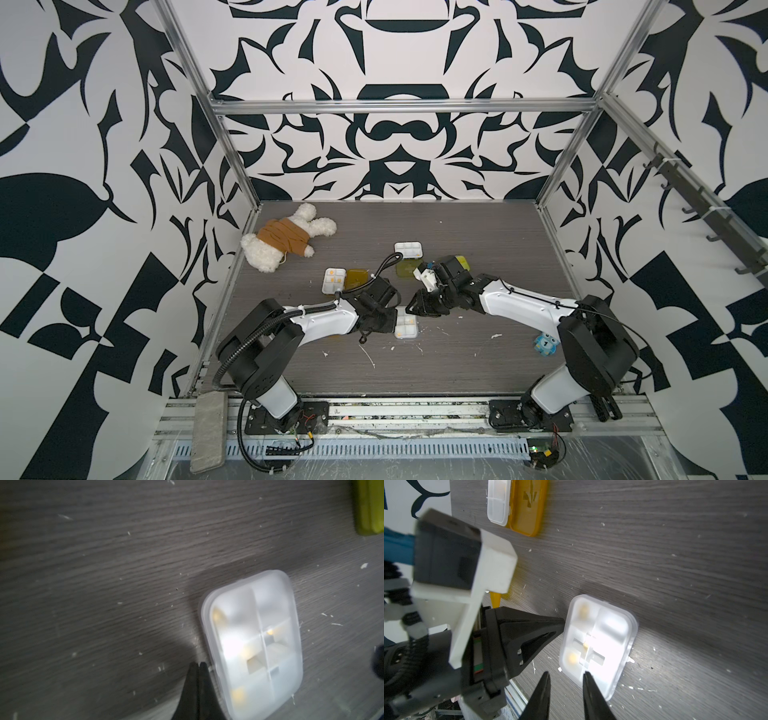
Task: Close pillboxes
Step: Close the lid on the pillbox.
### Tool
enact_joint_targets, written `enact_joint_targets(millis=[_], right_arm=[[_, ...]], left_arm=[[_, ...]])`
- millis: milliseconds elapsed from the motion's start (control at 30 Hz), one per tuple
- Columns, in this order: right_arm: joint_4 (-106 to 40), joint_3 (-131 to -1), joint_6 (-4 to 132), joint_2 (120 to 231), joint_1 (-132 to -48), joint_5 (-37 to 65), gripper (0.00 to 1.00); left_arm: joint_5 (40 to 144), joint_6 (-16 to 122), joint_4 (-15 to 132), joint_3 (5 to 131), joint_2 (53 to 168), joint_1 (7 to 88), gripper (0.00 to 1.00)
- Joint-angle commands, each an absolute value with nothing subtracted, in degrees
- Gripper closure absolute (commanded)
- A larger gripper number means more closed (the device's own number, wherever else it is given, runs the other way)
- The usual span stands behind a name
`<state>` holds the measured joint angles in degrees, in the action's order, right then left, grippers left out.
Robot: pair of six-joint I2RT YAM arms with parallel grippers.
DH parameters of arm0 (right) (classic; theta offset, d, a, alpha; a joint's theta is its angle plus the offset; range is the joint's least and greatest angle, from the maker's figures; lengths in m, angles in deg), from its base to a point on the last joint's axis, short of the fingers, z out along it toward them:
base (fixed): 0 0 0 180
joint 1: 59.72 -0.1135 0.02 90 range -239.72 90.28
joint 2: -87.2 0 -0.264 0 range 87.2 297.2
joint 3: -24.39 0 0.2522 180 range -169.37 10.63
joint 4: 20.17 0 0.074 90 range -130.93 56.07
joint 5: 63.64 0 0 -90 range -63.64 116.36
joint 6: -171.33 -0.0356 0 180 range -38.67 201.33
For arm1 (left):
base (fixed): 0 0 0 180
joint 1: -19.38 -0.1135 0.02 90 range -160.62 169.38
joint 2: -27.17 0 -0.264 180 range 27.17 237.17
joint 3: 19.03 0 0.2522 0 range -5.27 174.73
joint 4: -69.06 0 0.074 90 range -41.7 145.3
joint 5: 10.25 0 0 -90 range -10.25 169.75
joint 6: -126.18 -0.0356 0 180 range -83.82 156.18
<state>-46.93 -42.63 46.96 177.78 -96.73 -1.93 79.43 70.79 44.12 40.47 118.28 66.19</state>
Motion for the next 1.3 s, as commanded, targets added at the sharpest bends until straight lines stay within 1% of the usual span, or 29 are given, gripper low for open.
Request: enact_joint_targets(millis=[0,67,167,267,400,533,700,900,933,1267], right_arm=[[-46.67,-44.90,47.17,177.90,-96.98,-1.22,0.72],[-48.42,-45.60,47.85,178.08,-97.11,1.01,0.72],[-55.15,-48.58,50.62,179.21,-98.71,9.62,0.72],[-60.49,-52.24,52.74,181.73,-102.52,18.43,0.71],[-67.56,-58.36,55.39,186.38,-108.72,32.99,0.71],[-70.31,-62.24,56.65,189.52,-111.66,40.29,0.70],[-70.50,-64.04,57.09,191.53,-113.56,40.27,0.70],[-68.04,-63.56,55.60,192.41,-114.50,37.98,0.70],[-67.78,-63.54,55.40,192.45,-114.56,35.88,0.70],[-66.86,-63.09,54.66,193.02,-114.84,35.25,0.70]], left_arm=[[77.33,72.29,41.63,39.00,114.30,66.40,1.00],[76.28,72.67,40.75,38.38,112.75,66.40,1.00],[74.71,72.53,39.48,38.27,111.21,66.37,1.00],[73.75,72.15,39.57,38.15,109.75,66.38,1.00],[70.49,72.19,39.17,37.87,107.72,66.35,1.00],[68.33,75.16,39.80,35.32,104.49,66.38,1.00],[64.36,76.82,40.69,31.59,99.76,66.33,1.00],[59.58,78.57,40.17,28.95,93.25,66.03,1.00],[59.26,78.87,40.23,28.46,92.58,65.96,1.00],[58.09,79.03,39.56,27.76,91.06,65.52,1.00]])
